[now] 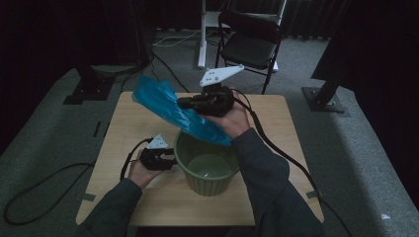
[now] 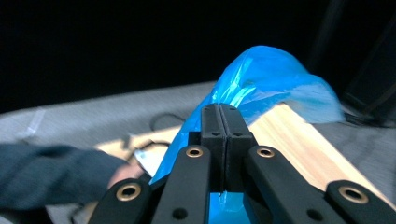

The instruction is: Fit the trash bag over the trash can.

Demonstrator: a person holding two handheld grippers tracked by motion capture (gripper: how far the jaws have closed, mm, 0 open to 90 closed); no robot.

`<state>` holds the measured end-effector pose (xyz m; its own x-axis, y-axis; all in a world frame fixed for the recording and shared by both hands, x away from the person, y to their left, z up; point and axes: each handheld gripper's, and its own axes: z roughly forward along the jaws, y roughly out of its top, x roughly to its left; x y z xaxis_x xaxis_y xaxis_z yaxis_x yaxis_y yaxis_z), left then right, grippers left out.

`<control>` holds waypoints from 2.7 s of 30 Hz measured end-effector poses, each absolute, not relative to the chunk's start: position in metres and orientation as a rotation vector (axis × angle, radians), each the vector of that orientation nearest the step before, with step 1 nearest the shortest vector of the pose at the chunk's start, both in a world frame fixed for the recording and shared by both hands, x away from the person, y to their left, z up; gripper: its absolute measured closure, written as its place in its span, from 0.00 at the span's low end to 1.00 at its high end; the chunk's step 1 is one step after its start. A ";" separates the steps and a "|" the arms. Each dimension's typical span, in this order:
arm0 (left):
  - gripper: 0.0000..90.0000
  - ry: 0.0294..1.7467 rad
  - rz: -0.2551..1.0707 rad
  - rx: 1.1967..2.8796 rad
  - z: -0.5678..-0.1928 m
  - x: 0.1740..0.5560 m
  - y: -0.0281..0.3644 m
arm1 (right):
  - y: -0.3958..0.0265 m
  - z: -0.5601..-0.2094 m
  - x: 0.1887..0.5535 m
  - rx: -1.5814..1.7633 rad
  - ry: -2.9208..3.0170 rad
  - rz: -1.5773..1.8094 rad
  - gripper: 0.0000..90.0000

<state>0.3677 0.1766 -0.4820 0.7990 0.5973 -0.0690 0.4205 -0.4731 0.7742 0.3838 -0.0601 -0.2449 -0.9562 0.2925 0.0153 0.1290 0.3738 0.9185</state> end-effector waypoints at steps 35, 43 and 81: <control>0.56 0.810 0.272 2.000 -0.467 0.369 0.204 | -0.104 -0.300 0.395 0.515 2.486 1.535 0.99; 0.55 0.853 0.310 1.927 -0.457 0.370 0.220 | -0.110 -0.313 0.395 0.540 2.507 1.524 0.99; 0.45 0.749 0.206 1.763 -0.381 0.381 0.202 | -0.119 -0.349 0.384 0.515 2.616 1.425 0.99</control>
<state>0.3814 0.2022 -0.3813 0.7806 0.5799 -0.2331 0.3798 -0.1440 0.9138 0.3841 -0.1187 -0.3487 -0.9353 0.3492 0.0580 0.2380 0.4993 0.8331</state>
